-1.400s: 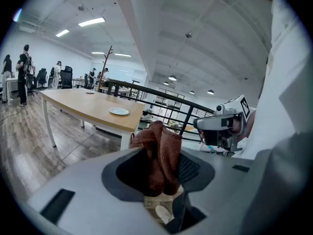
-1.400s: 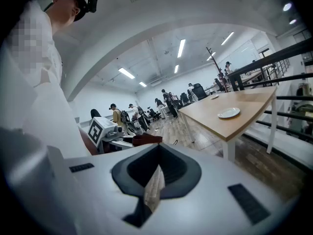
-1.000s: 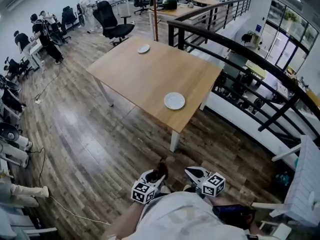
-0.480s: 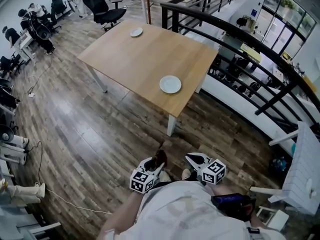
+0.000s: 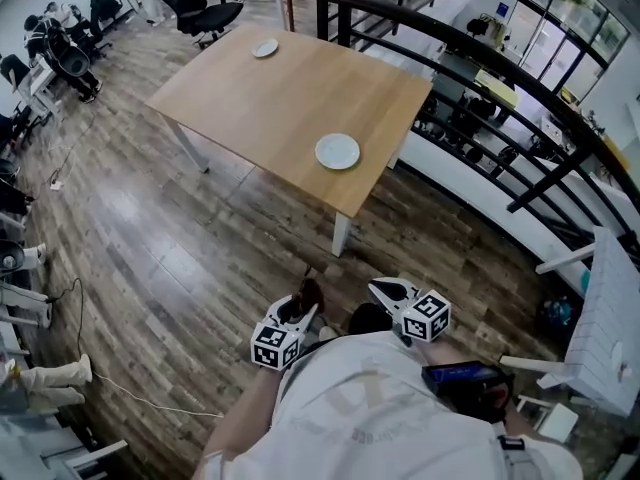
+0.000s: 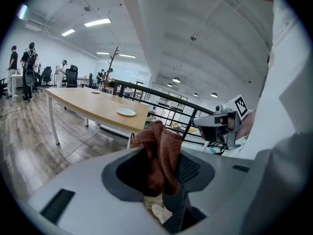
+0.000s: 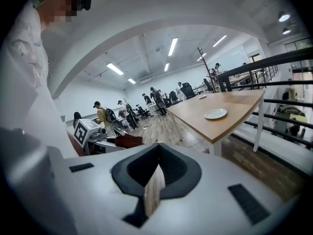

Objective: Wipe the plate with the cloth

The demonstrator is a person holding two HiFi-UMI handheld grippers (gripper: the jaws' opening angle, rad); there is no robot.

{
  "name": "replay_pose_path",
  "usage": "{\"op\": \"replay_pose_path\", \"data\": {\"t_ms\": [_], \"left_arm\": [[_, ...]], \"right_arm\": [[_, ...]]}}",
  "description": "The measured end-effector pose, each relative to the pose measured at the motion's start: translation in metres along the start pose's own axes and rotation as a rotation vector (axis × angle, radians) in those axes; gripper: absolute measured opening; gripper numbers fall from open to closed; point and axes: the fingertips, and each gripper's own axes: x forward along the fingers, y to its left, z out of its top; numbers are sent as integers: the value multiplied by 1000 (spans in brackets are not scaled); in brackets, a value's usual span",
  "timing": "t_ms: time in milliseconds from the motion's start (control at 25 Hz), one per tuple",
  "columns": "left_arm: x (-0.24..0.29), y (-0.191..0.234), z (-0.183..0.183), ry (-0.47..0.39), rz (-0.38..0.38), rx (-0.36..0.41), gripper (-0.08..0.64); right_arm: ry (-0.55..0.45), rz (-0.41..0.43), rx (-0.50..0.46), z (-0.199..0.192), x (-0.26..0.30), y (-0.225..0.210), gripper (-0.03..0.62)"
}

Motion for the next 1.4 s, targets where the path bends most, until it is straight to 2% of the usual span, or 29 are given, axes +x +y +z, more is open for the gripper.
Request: {"op": "replay_pose_path", "data": {"t_ms": [200,400,760,1400], "left_arm": [[-1,26,0,15,36,-23,169],[9,57,9,31,66,-30,169],[68,96,70,32,76,-18,169],[196,142,156,108,65,38,169]], "right_arm": [[3,17,2,10,24,-10,12],[2,42,51,18,57,-31,13],[5,97,19,72,114,-90,14],[-2,65,86,132,138,-226,13]]}}
